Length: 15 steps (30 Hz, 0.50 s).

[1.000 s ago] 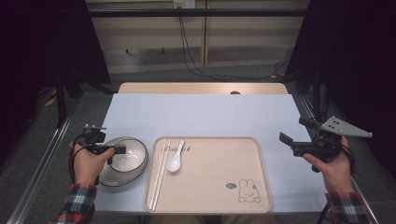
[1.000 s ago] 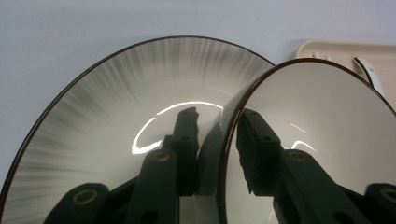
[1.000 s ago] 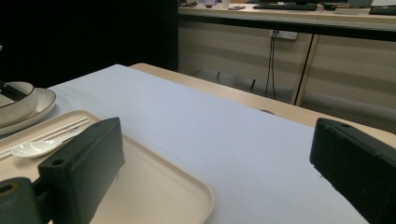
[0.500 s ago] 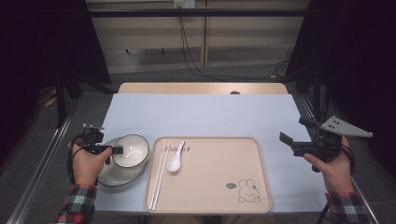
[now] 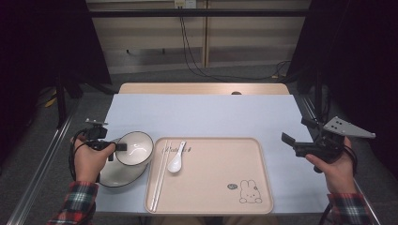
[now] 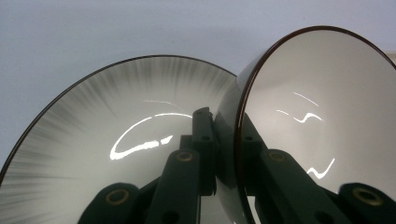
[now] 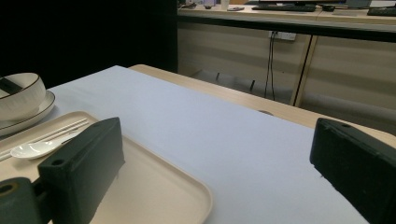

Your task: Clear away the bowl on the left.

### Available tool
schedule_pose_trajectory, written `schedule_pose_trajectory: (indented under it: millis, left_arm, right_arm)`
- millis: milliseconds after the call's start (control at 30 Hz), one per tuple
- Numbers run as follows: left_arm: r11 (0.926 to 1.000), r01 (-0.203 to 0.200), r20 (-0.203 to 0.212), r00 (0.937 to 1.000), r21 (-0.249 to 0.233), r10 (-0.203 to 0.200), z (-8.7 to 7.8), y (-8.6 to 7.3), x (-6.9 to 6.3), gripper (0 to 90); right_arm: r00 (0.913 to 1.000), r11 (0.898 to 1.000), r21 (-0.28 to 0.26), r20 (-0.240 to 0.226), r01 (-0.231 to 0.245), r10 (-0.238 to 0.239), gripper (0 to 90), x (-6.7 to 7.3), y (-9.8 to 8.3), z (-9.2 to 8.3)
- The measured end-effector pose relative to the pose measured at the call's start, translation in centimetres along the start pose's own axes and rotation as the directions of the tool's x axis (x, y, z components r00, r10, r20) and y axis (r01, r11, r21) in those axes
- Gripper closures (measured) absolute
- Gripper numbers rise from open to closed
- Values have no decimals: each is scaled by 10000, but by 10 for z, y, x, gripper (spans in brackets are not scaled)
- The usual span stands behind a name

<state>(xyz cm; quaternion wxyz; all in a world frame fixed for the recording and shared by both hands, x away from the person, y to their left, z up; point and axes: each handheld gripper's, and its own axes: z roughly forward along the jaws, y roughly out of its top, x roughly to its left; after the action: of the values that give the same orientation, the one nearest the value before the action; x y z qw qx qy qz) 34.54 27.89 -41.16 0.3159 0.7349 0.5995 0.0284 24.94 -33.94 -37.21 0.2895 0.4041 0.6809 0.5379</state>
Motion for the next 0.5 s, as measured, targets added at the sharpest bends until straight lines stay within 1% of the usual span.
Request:
schedule_pose_trajectory:
  millis: [33, 67, 167, 300, 333, 367, 400, 433, 467, 500]
  left_arm:
    - [10000, -39, 90, 10000, 21, 39, -1, 1, -1, 829]
    - [10000, -40, 70, 10000, -49, 41, -1, 2, -3, 829]
    - [10000, -95, 321, 9994, -14, 95, -1, 4, -7, 829]
    - [9993, -373, 403, 9985, 62, 370, -2, 5, -13, 829]
    - [9992, -410, 454, 9981, 8, 409, -2, 5, -15, 828]
    - [9987, -502, 516, 9974, 62, 498, -2, 5, -17, 828]
    - [9988, -485, 612, 9970, 10, 484, -1, 5, -19, 828]
    - [9984, -558, 704, 9960, 87, 550, -1, 5, -21, 829]
    - [9986, -524, 792, 9955, -7, 522, 1, 5, -24, 828]
    - [9982, -595, 844, 9947, 57, 588, 2, 6, -27, 829]
  right_arm:
    - [10000, 10000, -4, -19, 15, -15, 25, 0, 0, 0]
    - [10000, 10000, -10, -16, 11, -11, 25, 0, 0, 0]
    - [10000, 10000, -17, -35, 12, -12, 25, 0, 0, 1]
    - [10000, 10000, 6, -54, -16, 16, 25, 1, 0, 1]
    - [10000, 10000, 47, -60, -28, 29, 25, 1, 0, 1]
    - [10000, 10000, 44, -58, -30, 30, 25, 1, 0, 1]
    - [10000, 10000, 25, -66, -34, 34, 24, 1, 0, 1]
    - [10000, 10000, 1, -54, -28, 28, 24, 1, 0, 1]
    - [10000, 10000, -16, -68, -33, 33, 24, 0, 0, 2]
    - [10000, 10000, -20, -77, -27, 27, 24, 0, 0, 2]
